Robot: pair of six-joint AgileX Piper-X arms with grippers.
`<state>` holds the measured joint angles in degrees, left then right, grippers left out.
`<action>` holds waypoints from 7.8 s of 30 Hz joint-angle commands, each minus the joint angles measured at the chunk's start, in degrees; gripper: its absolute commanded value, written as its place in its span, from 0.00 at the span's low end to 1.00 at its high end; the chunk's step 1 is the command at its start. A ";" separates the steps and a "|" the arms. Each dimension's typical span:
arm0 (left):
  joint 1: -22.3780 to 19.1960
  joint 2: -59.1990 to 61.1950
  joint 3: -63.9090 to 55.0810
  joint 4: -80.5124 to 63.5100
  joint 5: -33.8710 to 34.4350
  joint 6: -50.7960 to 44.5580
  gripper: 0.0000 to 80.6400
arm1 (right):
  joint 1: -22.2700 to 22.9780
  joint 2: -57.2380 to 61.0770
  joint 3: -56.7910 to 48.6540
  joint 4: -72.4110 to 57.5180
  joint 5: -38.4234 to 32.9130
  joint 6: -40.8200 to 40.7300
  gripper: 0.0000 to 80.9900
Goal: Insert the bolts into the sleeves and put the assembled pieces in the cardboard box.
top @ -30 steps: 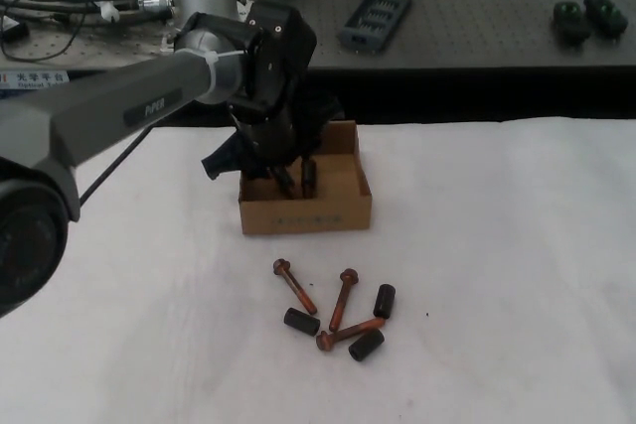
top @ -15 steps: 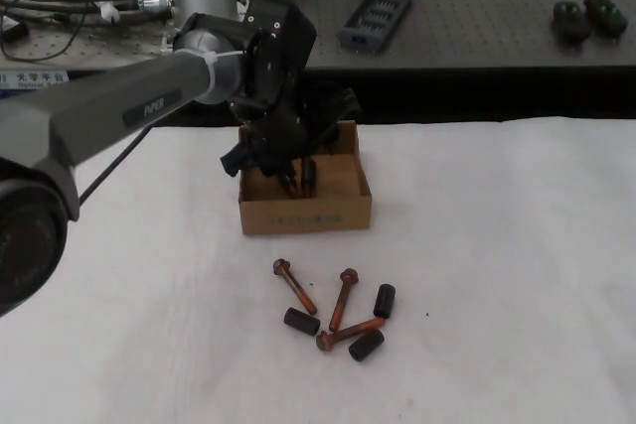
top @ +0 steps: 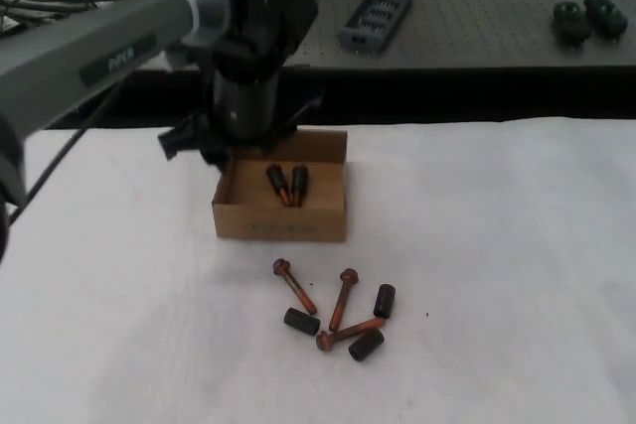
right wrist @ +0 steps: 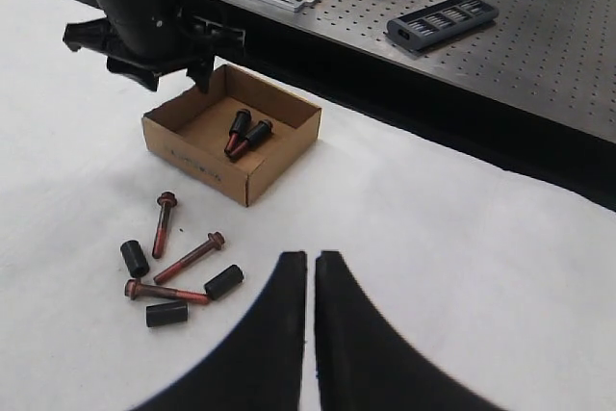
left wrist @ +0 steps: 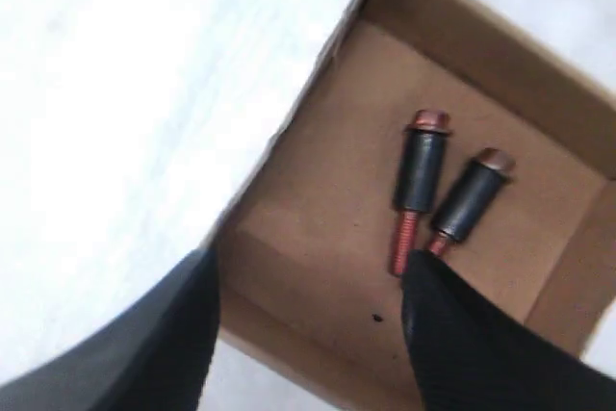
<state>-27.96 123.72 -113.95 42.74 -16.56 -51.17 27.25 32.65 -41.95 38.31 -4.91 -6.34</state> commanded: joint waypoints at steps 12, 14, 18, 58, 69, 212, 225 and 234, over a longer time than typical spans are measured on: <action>-9.98 -4.76 1.59 18.55 -11.01 -22.29 0.49 | -0.42 -0.24 -0.10 -0.03 0.11 4.39 0.05; -11.38 -4.76 3.89 18.53 -11.59 -23.84 0.43 | -0.42 -0.24 -0.10 -0.03 0.11 4.41 0.05; -12.73 -4.76 8.42 17.54 -8.12 -27.80 0.34 | -0.42 -0.92 -0.10 0.44 0.11 4.39 0.05; -5.39 -9.91 28.48 -12.77 5.68 -10.60 0.34 | -0.42 -3.50 -0.10 5.05 0.51 4.12 0.05; -4.84 -7.44 28.48 -12.77 11.74 -13.15 0.34 | -0.42 -3.50 -0.10 5.05 0.51 4.12 0.05; -0.25 -99.04 84.51 -36.93 40.06 42.81 0.01 | 26.79 76.08 -37.75 7.01 -8.04 -7.74 0.05; -0.25 -87.66 84.51 -45.02 58.85 49.08 0.01 | 29.67 41.57 -1.39 -21.07 -8.74 7.73 0.05; -0.25 -74.42 84.51 -67.63 67.93 44.34 0.01 | 35.00 22.49 14.12 -36.69 -6.33 14.75 0.05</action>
<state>-28.29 49.78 -29.22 -21.98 47.00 -6.33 63.03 53.83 -26.26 1.33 -11.07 8.75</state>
